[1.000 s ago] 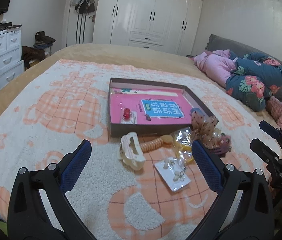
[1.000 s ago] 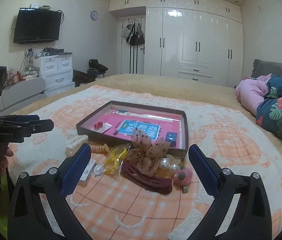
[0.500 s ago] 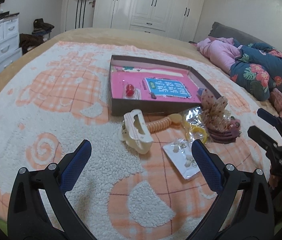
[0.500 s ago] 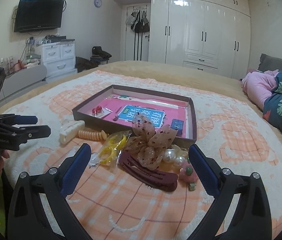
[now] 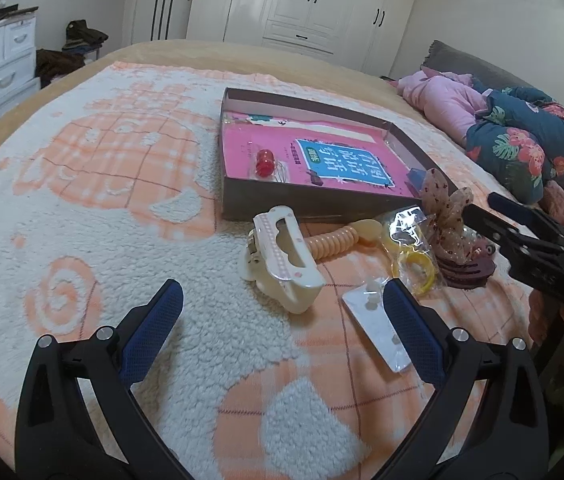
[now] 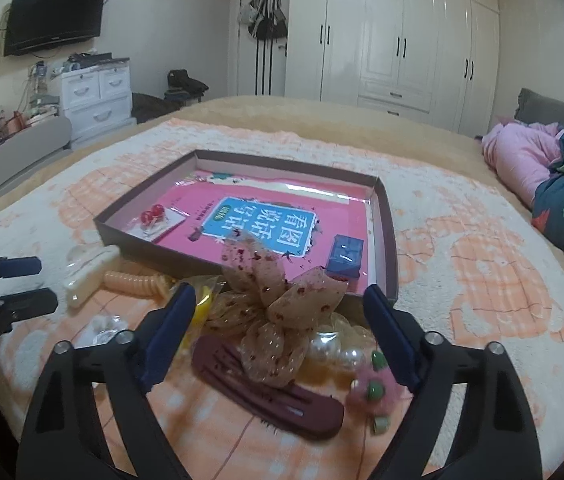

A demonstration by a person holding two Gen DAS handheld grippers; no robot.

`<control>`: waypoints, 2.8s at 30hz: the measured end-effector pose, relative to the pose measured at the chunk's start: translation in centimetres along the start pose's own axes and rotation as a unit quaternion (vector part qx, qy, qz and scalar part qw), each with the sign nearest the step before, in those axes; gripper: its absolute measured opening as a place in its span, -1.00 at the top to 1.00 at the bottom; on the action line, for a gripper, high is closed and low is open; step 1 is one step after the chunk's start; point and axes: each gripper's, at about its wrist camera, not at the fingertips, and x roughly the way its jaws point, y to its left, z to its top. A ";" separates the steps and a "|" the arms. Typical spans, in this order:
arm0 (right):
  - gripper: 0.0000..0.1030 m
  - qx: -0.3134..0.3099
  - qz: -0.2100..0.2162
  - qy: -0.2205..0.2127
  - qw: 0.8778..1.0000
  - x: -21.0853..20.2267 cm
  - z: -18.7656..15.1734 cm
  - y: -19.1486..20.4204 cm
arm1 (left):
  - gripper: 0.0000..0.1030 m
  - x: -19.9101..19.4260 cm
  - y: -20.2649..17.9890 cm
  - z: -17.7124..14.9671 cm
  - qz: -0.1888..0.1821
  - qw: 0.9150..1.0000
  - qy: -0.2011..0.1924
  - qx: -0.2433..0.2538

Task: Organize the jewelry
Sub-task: 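Open both grippers and withdraw them from the box, then grasp white claw clip with left gripper while right gripper grasps the bow clip, then lower the white claw clip and bow clip into the box and open both grippers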

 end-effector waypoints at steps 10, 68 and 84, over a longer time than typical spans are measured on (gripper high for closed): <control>0.47 -0.016 0.003 0.018 1.000 2.2 0.6 0.9 | -0.78 2.2 0.8 0.8 0.003 1.000 0.005 -0.011; 0.97 0.016 0.053 -0.098 0.994 -8.8 0.9 1.7 | 0.41 -1.9 -1.2 2.9 -0.051 0.998 -0.039 0.008; 0.97 0.034 0.004 -0.107 0.994 -7.1 2.6 -2.3 | 0.41 1.9 -3.8 7.1 -0.069 0.996 -0.045 0.032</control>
